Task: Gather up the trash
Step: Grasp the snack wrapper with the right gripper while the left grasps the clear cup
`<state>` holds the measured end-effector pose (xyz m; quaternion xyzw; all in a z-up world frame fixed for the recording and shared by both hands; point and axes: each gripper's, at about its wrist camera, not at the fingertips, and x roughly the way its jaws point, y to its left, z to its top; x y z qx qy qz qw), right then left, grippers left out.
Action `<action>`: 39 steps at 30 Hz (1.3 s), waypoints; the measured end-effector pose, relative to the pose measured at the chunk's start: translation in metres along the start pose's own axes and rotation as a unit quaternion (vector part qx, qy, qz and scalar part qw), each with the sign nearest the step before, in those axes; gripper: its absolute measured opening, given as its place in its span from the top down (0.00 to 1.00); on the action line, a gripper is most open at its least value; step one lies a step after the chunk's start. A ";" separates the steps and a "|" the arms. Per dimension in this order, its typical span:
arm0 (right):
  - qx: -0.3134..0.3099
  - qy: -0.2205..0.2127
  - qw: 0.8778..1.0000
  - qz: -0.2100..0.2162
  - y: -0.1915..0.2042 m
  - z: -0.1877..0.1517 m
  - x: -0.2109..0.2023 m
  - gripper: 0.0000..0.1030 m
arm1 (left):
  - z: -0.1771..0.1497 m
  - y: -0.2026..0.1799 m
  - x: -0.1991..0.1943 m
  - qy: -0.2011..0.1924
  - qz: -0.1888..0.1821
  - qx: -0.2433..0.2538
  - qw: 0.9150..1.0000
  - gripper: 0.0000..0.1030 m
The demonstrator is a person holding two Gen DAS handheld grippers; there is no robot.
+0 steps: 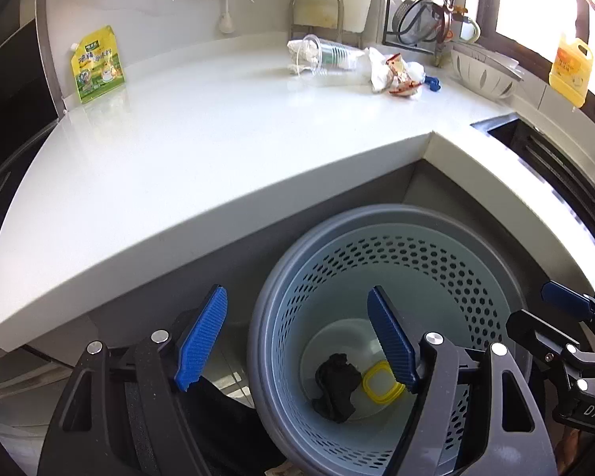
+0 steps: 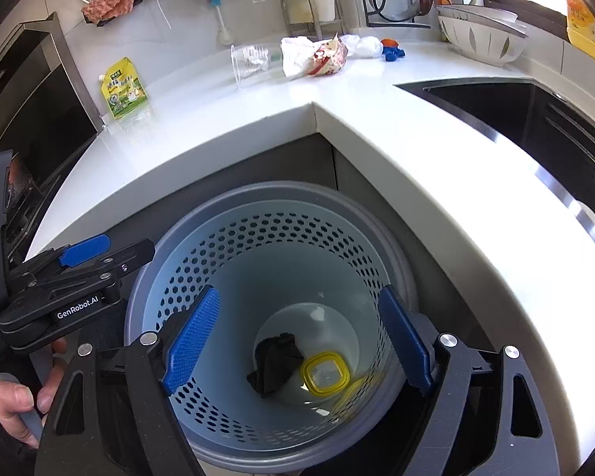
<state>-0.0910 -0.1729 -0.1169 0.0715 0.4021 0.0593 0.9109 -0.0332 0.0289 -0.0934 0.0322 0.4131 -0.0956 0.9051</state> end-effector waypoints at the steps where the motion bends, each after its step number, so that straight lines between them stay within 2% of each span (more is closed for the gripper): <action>1: -0.004 -0.003 1.000 -0.001 0.001 0.006 -0.002 0.23 | 0.006 0.001 -0.002 -0.006 -0.001 -0.003 1.000 0.27; 4: -0.014 -0.020 1.000 0.002 0.002 0.029 -0.009 0.23 | 0.030 0.004 -0.008 -0.034 -0.009 -0.012 0.999 0.17; 9: -0.024 -0.035 0.999 -0.010 -0.003 0.078 -0.006 0.23 | 0.078 0.002 -0.008 -0.081 0.005 0.003 0.997 0.16; 16: -0.026 -0.056 0.997 -0.035 -0.023 0.150 0.017 0.23 | 0.140 -0.003 0.015 -0.112 0.013 0.019 0.993 0.12; 21: -0.013 -0.052 0.998 -0.044 -0.038 0.192 0.049 0.23 | 0.172 -0.004 0.045 -0.108 0.014 0.012 0.994 0.10; 27: -0.010 -0.025 0.999 -0.039 -0.045 0.226 0.095 0.23 | 0.192 -0.002 0.076 -0.096 0.021 0.006 0.995 0.10; 39: -0.007 0.004 0.999 -0.039 -0.042 0.256 0.153 0.23 | 0.205 0.008 0.104 -0.075 0.022 -0.011 0.997 0.10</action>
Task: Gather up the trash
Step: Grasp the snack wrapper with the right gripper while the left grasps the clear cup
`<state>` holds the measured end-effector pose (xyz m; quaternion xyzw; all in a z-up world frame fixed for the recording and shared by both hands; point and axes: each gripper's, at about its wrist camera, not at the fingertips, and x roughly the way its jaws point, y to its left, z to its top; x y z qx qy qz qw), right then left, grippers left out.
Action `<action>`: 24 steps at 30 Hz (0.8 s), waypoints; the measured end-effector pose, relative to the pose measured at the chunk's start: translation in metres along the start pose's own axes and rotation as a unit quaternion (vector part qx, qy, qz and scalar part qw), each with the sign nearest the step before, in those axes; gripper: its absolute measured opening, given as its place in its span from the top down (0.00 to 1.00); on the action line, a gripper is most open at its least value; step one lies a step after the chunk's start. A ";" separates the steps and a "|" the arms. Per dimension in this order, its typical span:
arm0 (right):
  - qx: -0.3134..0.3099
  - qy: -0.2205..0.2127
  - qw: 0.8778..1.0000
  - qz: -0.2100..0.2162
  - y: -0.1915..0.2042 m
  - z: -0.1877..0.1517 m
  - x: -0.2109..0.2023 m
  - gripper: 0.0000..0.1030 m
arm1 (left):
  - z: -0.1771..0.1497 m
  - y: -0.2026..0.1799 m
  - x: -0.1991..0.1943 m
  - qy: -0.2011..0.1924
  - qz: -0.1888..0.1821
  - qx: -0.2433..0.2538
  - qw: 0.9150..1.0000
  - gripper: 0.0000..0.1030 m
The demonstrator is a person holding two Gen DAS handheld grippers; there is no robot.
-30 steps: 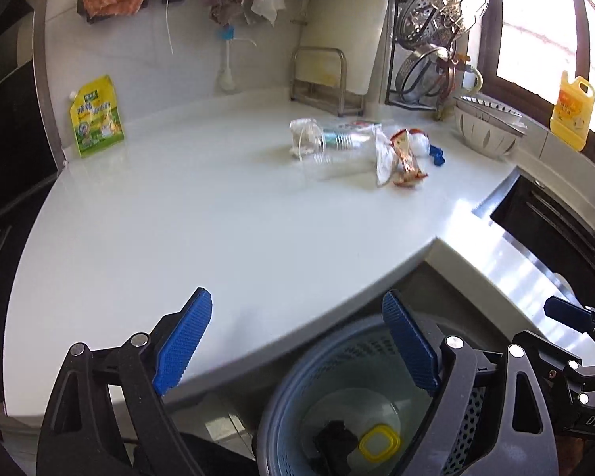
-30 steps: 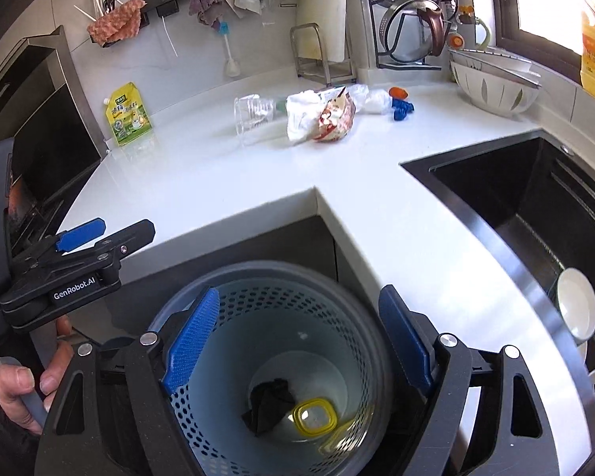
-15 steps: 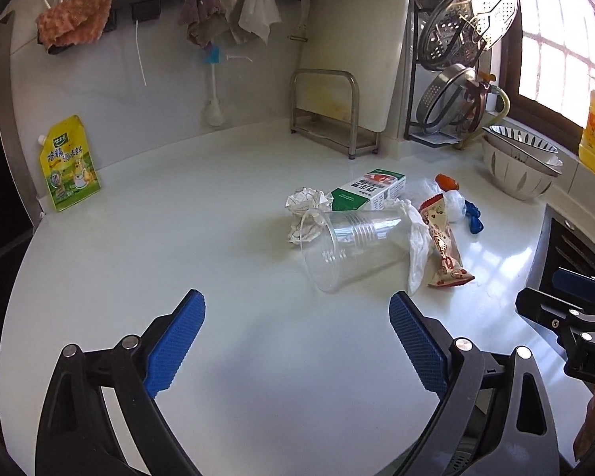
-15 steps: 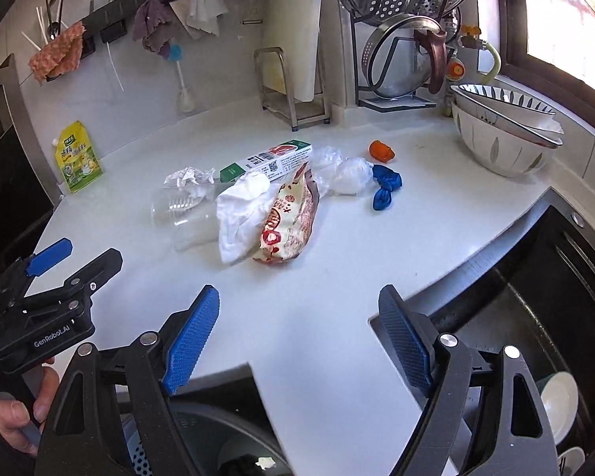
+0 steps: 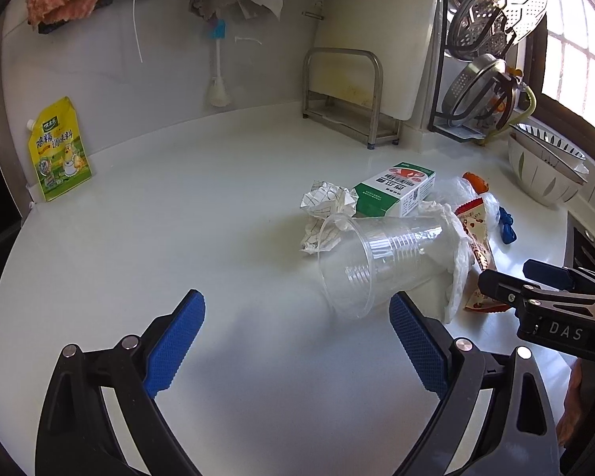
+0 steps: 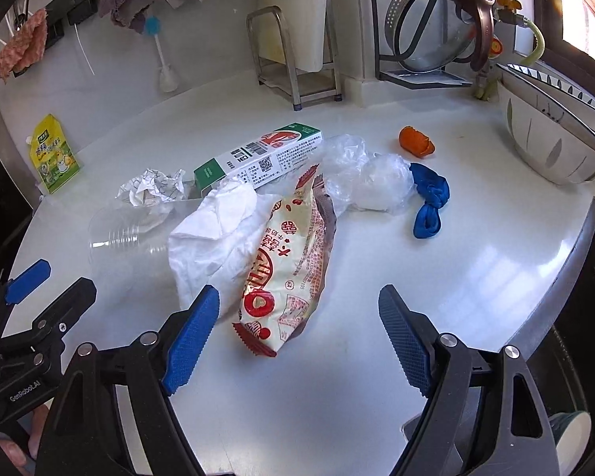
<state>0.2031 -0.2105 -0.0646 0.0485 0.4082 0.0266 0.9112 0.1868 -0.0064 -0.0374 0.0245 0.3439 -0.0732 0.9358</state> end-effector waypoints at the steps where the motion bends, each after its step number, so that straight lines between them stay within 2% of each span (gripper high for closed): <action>1: 0.000 0.003 1.000 -0.002 0.000 0.001 0.003 0.23 | 0.000 -0.001 0.000 0.000 0.000 0.001 1.000 0.10; 7: -0.010 0.010 1.000 -0.014 0.001 0.002 0.012 0.24 | 0.002 -0.004 0.003 0.005 -0.010 0.002 1.000 0.10; 9: -0.013 0.010 1.000 -0.017 0.002 0.003 0.012 0.32 | 0.003 -0.004 0.005 0.008 -0.011 0.000 1.000 0.10; 10: -0.015 0.012 1.000 -0.016 0.002 0.002 0.012 0.43 | 0.003 -0.004 0.005 0.009 -0.011 -0.001 1.000 0.10; 14: -0.013 0.021 1.000 -0.005 -0.001 -0.001 0.013 0.64 | 0.003 -0.005 0.005 0.010 -0.013 -0.002 1.000 0.10; 17: -0.016 0.014 1.000 -0.005 -0.002 -0.004 0.008 0.68 | 0.004 -0.005 0.004 0.010 -0.015 -0.002 1.000 0.10; 24: 0.009 -0.012 1.000 -0.004 -0.024 -0.012 -0.018 0.68 | 0.007 -0.010 0.002 0.007 -0.013 0.006 1.000 0.10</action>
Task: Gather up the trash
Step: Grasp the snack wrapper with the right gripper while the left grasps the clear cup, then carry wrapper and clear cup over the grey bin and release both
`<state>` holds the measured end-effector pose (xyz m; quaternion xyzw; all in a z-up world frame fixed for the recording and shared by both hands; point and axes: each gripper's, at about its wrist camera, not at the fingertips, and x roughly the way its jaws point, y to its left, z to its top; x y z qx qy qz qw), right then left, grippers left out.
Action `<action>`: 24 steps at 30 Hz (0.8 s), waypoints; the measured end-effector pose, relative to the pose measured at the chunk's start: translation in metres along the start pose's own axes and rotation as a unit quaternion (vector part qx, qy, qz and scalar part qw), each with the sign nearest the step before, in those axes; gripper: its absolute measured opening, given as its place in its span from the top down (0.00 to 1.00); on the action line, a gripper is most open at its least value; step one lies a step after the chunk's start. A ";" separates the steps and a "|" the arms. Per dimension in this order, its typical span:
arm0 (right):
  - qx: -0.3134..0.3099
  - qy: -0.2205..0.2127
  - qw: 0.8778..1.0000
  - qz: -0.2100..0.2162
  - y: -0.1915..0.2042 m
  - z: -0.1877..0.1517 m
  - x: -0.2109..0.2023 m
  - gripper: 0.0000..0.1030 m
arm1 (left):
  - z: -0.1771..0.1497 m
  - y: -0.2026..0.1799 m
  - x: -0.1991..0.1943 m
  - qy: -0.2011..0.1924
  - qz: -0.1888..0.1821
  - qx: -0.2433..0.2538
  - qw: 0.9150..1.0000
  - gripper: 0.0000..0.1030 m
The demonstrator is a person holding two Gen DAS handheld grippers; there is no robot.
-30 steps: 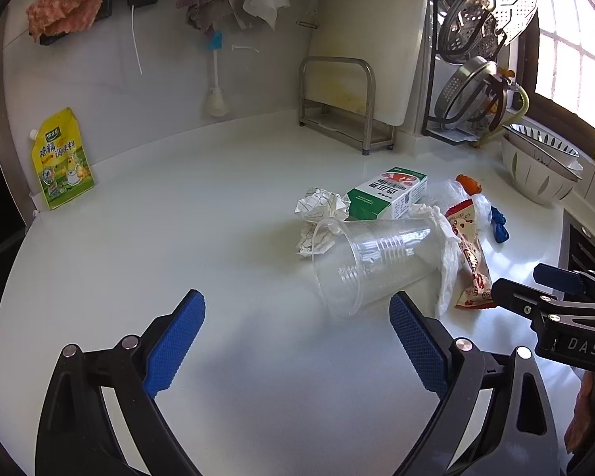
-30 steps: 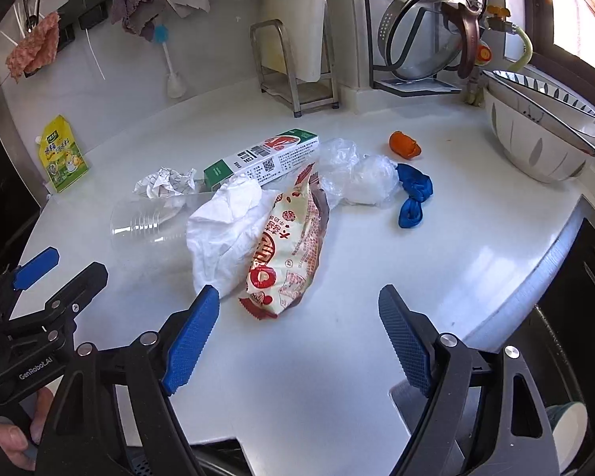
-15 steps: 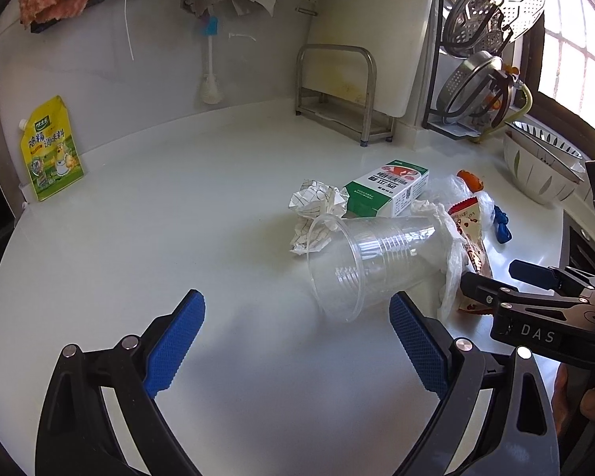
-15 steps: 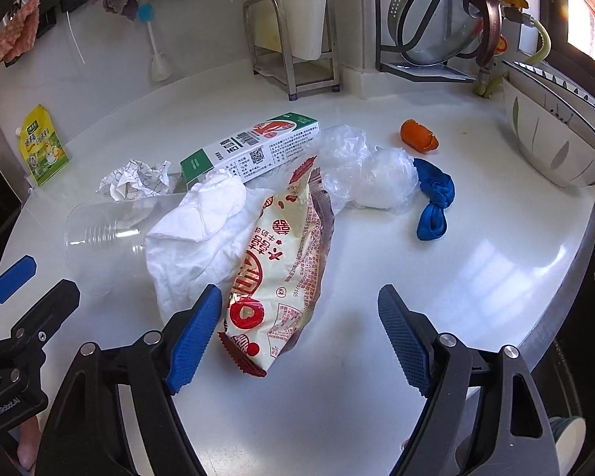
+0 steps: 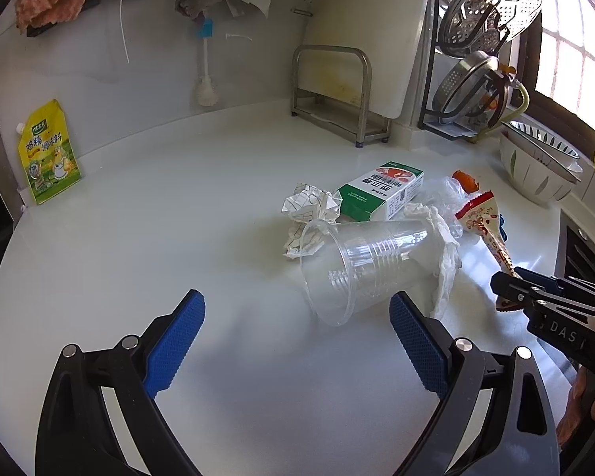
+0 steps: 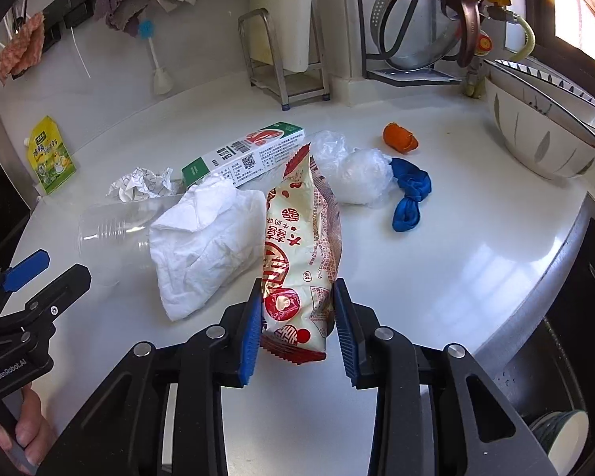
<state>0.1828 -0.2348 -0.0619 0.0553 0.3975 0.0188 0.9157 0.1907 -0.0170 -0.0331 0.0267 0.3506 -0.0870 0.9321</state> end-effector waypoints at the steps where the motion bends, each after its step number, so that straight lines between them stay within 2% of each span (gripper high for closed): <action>1: 0.005 -0.002 1.000 -0.001 -0.004 -0.002 -0.003 0.68 | 0.001 -0.001 0.001 0.000 0.001 0.002 1.000 0.10; 6: 0.030 -0.003 0.999 0.012 -0.021 -0.007 -0.013 0.68 | 0.006 -0.007 0.011 0.003 0.003 0.008 1.000 0.10; 12: 0.031 -0.011 0.999 0.027 -0.021 -0.007 -0.018 0.68 | 0.015 -0.011 0.022 0.003 0.005 -0.002 1.000 0.10; 15: 0.034 -0.011 0.999 0.032 -0.022 -0.007 -0.019 0.68 | 0.018 -0.014 0.026 0.002 -0.002 -0.004 1.000 0.14; 18: 0.036 -0.011 0.999 0.034 -0.023 -0.007 -0.019 0.68 | 0.019 -0.019 0.032 0.007 -0.013 -0.003 1.000 0.26; 24: 0.036 -0.006 0.999 0.037 -0.022 -0.007 -0.018 0.68 | 0.022 -0.020 0.038 0.019 -0.046 -0.012 0.999 0.65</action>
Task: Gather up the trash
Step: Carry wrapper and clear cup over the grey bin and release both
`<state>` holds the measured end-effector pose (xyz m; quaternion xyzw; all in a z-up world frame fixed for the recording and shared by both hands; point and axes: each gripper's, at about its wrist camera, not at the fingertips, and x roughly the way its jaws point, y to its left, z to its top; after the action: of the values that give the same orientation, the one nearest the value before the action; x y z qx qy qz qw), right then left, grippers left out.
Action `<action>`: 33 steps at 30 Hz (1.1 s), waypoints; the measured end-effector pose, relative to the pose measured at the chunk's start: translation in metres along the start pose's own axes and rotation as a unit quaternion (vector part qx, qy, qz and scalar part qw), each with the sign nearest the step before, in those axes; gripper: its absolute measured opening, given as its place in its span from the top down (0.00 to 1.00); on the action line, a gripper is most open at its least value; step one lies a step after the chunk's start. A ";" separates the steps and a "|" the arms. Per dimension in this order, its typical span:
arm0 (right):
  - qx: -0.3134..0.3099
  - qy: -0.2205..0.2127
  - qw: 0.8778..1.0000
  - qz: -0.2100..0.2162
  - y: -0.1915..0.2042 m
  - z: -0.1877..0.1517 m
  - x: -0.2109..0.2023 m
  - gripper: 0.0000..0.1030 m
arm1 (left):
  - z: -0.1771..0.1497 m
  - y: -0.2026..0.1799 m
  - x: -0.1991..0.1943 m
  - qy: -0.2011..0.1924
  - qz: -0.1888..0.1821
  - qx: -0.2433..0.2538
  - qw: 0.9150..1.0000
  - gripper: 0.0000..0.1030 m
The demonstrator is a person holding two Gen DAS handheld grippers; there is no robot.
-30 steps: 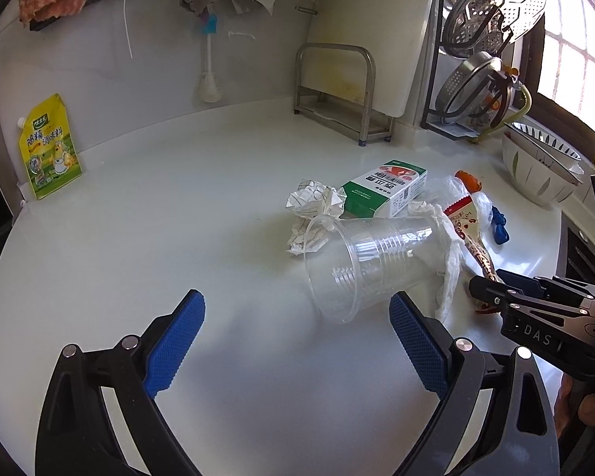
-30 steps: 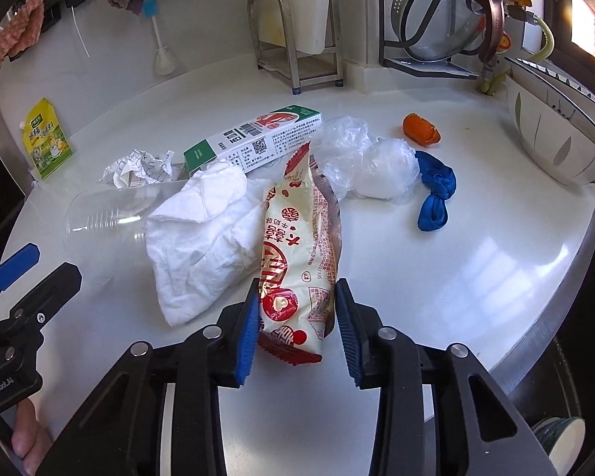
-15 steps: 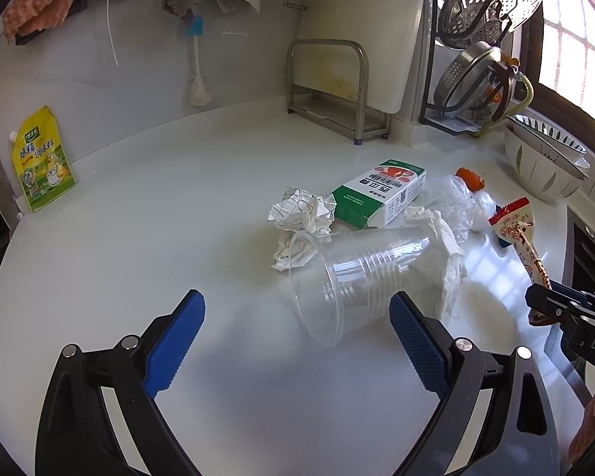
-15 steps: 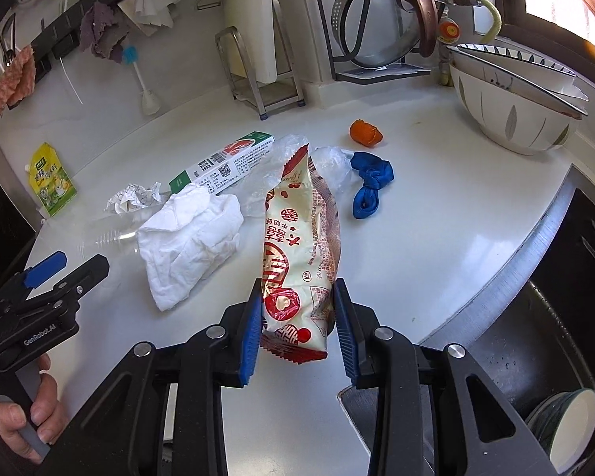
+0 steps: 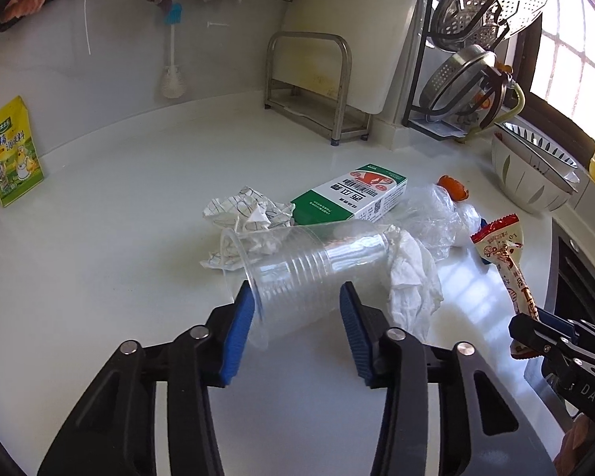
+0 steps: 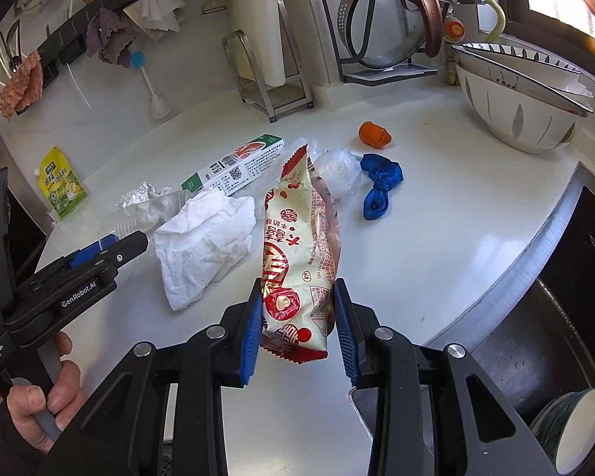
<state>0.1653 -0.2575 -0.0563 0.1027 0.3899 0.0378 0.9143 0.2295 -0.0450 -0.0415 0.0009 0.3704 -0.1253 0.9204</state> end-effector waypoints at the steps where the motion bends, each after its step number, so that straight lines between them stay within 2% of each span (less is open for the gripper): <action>1: 0.000 0.000 1.000 0.000 0.000 0.000 0.000 0.68 | 0.000 0.001 0.001 0.002 -0.003 -0.002 1.000 0.73; 4: -0.001 0.001 1.000 0.001 0.000 0.001 0.000 0.68 | -0.001 0.002 0.003 0.007 -0.010 -0.006 1.000 0.89; 6: -0.001 0.001 1.000 0.002 0.000 0.001 0.000 0.68 | -0.001 0.002 0.002 0.006 -0.010 -0.004 1.000 0.94; 13: -0.002 -0.003 1.000 0.002 0.001 0.000 -0.002 0.68 | -0.005 0.002 -0.010 -0.010 0.000 0.008 1.000 0.95; 23: -0.015 -0.018 1.000 -0.002 0.006 -0.016 -0.022 0.69 | -0.031 0.001 -0.056 -0.037 0.033 0.035 0.998 0.96; 33: -0.014 -0.032 0.999 -0.006 0.017 -0.071 -0.075 0.69 | -0.069 -0.006 -0.123 -0.059 0.048 0.051 0.996 0.96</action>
<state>0.0625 -0.2403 -0.0478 0.0887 0.3609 0.0346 0.9277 0.0958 -0.0161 -0.0077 0.0582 0.3076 -0.0998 0.9445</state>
